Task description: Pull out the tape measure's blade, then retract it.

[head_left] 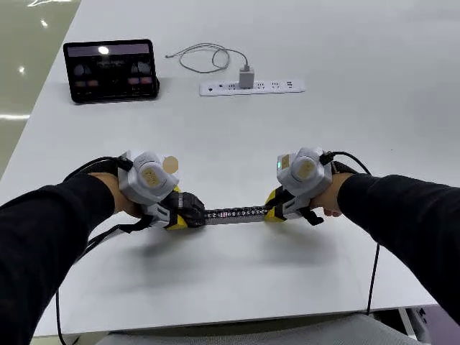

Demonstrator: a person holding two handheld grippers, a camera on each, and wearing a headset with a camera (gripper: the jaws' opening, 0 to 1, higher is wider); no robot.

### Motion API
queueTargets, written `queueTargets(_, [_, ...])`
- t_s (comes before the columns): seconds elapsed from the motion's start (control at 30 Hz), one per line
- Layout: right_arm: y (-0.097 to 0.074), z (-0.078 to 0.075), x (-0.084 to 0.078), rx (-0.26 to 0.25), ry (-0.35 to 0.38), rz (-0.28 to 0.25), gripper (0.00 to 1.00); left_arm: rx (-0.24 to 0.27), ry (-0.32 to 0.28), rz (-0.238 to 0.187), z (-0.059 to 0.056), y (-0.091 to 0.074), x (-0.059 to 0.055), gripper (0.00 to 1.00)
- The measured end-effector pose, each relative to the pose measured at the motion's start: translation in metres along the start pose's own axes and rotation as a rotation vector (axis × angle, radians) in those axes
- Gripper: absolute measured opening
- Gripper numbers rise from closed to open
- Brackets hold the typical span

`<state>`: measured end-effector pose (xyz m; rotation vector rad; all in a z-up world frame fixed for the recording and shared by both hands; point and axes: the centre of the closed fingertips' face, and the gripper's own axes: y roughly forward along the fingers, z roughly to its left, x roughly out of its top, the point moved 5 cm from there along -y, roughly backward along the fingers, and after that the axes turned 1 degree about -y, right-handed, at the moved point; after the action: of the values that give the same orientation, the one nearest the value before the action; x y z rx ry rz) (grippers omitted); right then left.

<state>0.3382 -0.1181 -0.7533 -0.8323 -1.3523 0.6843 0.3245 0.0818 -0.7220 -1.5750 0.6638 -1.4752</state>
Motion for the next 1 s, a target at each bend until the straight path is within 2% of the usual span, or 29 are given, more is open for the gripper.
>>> queueTargets(0.5, [-0.007,-0.002,-0.016,-0.012,0.016,-0.002,0.1,0.001,-0.001,0.0,-0.001,0.0,0.0,0.33])
queueTargets(1.0, [-0.014,-0.002,-0.02,-0.017,0.015,0.011,0.1,0.003,-0.004,-0.001,-0.002,-0.001,0.001,0.33])
